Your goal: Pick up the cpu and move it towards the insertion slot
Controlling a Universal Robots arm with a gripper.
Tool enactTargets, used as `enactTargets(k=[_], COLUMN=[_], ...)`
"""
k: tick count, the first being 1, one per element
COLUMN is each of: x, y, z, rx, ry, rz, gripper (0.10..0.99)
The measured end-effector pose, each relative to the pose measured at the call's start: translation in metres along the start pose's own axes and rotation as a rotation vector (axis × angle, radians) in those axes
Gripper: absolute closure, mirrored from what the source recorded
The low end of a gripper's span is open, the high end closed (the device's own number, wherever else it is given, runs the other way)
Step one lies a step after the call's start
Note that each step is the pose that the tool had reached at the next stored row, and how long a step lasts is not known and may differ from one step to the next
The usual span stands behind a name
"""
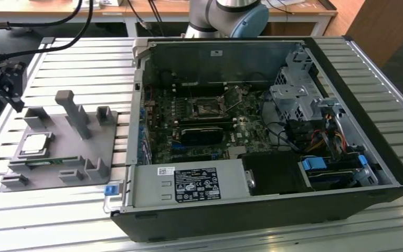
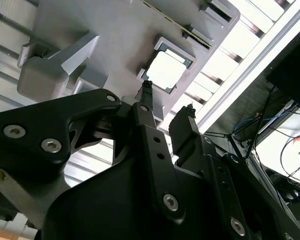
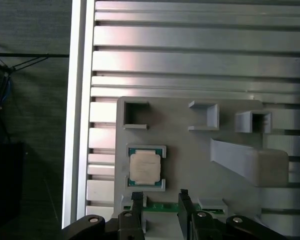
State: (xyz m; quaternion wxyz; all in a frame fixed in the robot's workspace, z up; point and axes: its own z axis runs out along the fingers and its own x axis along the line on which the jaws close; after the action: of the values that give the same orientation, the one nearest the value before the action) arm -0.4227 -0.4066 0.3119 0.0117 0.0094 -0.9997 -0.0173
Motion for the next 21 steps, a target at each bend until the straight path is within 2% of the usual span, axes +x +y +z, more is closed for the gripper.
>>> enactTargets(k=[5,15,21], x=[-0.0001,-0.0002,-0.0004], y=[-0.0001,-0.0004,-0.0007], z=[0.0040,0.0114,0.0187], rx=[0.000,0.000,0.002], ry=[0.0054,0.0097,0.0134], rz=[0.000,0.000,0.001], gripper=[0.675,0.675,0.675])
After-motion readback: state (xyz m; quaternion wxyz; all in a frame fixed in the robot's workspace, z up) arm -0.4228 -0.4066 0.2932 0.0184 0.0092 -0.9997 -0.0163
